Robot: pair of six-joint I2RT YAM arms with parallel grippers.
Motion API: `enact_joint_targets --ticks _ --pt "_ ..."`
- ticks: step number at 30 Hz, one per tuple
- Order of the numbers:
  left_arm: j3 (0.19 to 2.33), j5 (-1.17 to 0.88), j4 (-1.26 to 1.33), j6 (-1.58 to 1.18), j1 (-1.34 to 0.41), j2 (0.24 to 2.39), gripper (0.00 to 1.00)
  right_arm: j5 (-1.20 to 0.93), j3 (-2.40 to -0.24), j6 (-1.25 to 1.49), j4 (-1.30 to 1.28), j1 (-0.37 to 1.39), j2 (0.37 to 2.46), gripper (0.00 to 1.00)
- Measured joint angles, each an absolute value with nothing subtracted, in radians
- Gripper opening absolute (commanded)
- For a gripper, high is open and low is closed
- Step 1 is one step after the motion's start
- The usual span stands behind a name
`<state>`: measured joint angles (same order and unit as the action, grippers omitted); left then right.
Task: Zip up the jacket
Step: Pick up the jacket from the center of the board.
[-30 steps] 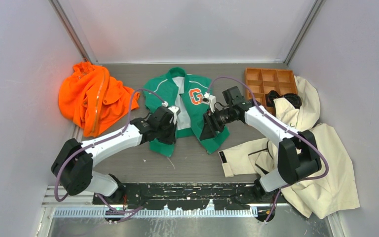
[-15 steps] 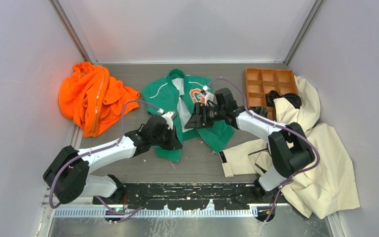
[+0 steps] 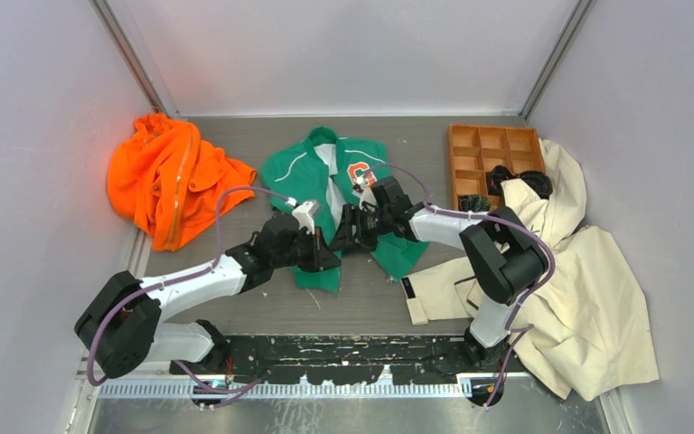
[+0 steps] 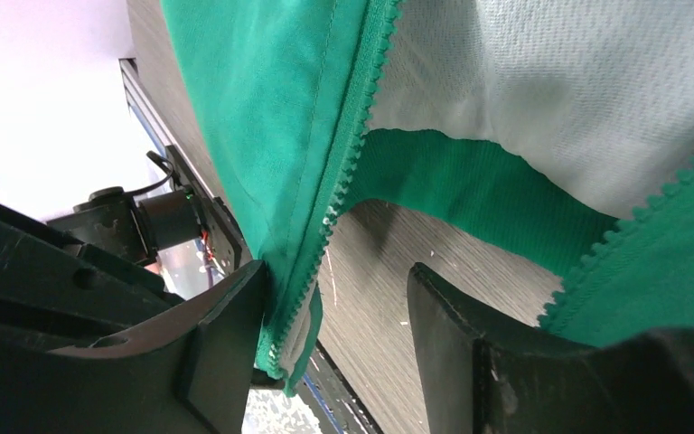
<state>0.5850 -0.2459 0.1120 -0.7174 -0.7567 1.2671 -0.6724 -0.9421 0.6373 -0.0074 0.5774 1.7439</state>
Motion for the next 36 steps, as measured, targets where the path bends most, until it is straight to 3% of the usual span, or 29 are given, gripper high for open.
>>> enact_joint_targets --ticks 3,7,9,12,17,21,28,36 --pt "0.581 -0.251 0.124 -0.727 -0.757 1.268 0.00 -0.682 -0.942 0.658 0.005 0.589 1.766 0.55" --pt "0.581 -0.255 0.136 -0.735 -0.757 1.273 0.03 -0.697 -0.943 0.672 0.025 0.602 1.769 0.35" --pt "0.580 -0.255 0.144 -0.739 -0.756 1.275 0.09 -0.703 -0.947 0.677 0.030 0.610 1.771 0.23" --pt "0.580 -0.256 0.145 -0.747 -0.754 1.277 0.29 -0.715 -0.967 0.675 0.022 0.615 1.786 0.11" --pt "0.578 -0.272 0.109 -0.741 -0.740 1.225 0.54 -0.731 -0.983 0.662 0.014 0.611 1.794 0.09" --pt "0.550 -0.276 0.040 -0.703 -0.725 1.065 0.67 -0.758 -0.986 0.656 0.014 0.589 1.794 0.09" --pt "0.510 -0.201 -0.168 -0.647 -0.632 0.855 0.78 -0.815 -0.988 0.623 0.014 0.572 1.794 0.10" --pt "0.430 -0.290 -0.208 -0.678 -0.438 0.940 0.84 -0.869 -0.989 0.582 0.015 0.572 1.794 0.10"
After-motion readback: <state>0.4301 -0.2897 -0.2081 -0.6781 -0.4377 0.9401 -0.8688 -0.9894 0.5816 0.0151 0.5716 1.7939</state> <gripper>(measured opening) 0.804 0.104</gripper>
